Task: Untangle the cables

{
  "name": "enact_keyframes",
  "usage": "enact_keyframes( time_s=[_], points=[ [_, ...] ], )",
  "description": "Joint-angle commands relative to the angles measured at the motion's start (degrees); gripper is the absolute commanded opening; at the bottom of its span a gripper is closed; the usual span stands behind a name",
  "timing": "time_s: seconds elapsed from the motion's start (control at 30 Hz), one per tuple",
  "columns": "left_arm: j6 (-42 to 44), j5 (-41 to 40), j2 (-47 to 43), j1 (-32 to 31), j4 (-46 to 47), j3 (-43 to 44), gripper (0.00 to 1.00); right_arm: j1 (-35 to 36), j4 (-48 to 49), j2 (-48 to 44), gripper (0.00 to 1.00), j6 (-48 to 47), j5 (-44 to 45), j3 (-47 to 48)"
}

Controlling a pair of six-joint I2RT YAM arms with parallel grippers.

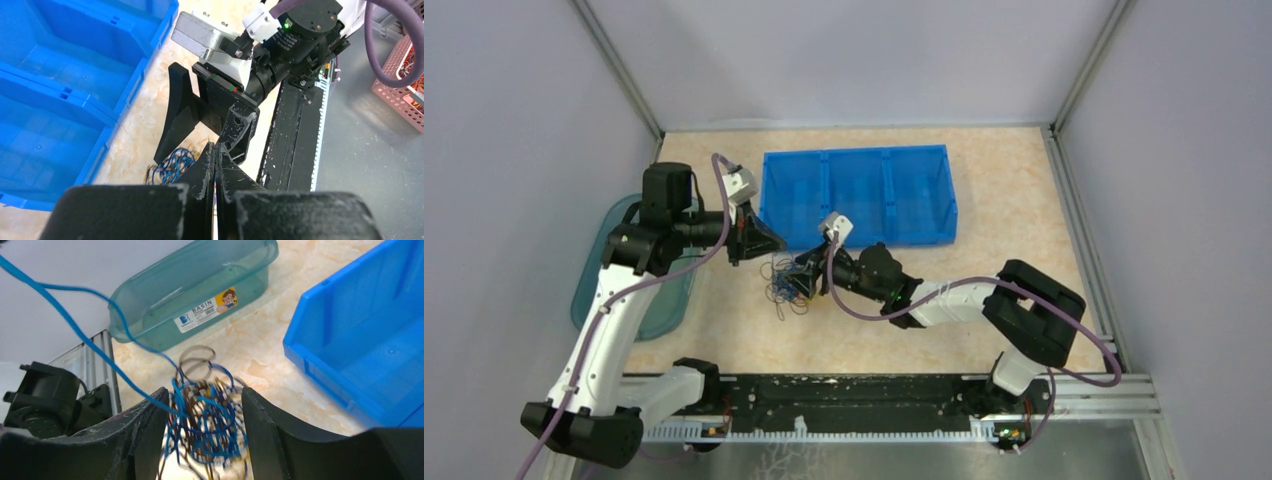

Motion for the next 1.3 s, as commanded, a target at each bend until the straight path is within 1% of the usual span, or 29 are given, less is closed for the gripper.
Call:
enact_keyframes(
  time_s=[0.0,0.13,0.23,0.27,0.3,0.37,0.4,0.43,0.47,0.6,0.7,0.8,0.97,1.1,1.27],
  points=[
    [-2.6,2.3,-0.9,-0.4,1.3,2.0,0.00,1.6,7.0,-0.7,0.57,-0.2,9.2,1.2],
    [-3.6,2.7,-1.6,-0.4,1.3,1.5,0.00,1.9,8.4,-2.1,0.50,-1.7,14.3,-0.3],
    [-3.7,2.7,-2.0,-0.4,1.3,0.7,0.00,1.9,8.5,-3.3,0.42,-2.4,14.5,-0.7],
    [-3.7,2.6,-2.0,-0.4,1.4,0.4,0.00,1.9,8.4,-3.6,0.37,-2.5,13.8,-0.7],
    [-3.7,2.5,-2.1,-0.4,1.5,0.1,0.00,1.9,8.4,-3.9,0.29,-2.5,12.9,-0.8],
    [-4.0,2.2,-2.2,-0.4,1.8,-0.6,0.00,1.9,8.6,-4.2,0.04,-2.5,10.6,-0.7],
    [-4.0,1.9,-2.2,-0.4,1.9,-0.9,0.01,1.9,8.5,-4.3,0.00,-2.1,9.1,-0.6],
    [-4.0,1.7,-2.2,-0.4,2.0,-1.3,0.03,1.9,8.3,-4.5,0.00,-1.5,8.2,-0.5],
    [-3.7,1.2,-2.3,-0.4,2.0,-1.6,0.07,1.9,8.1,-4.7,0.00,-1.0,7.6,-0.6],
    [-0.1,-1.2,-3.0,-0.4,2.0,-3.6,0.53,1.9,8.3,-6.6,0.00,0.2,6.4,-1.7],
    [1.6,-2.4,-3.7,-0.4,1.7,-5.3,0.73,1.9,7.4,-8.2,0.00,0.2,5.8,-2.1],
    [4.4,-2.2,-4.1,-0.4,0.6,-6.6,0.80,1.9,6.2,-9.5,0.00,0.2,5.3,-2.1],
    [6.7,2.3,-4.2,-0.4,-3.0,-6.9,0.84,2.0,3.7,-10.6,0.00,0.6,5.9,-1.4],
    [11.4,6.3,-4.9,-0.4,-7.1,-6.2,0.92,2.3,-1.8,-10.4,0.00,0.2,7.1,0.9],
    [12.7,6.8,-6.9,-0.4,-5.6,-7.5,0.94,2.8,-4.0,-10.6,0.00,0.5,8.2,1.7]
  ],
)
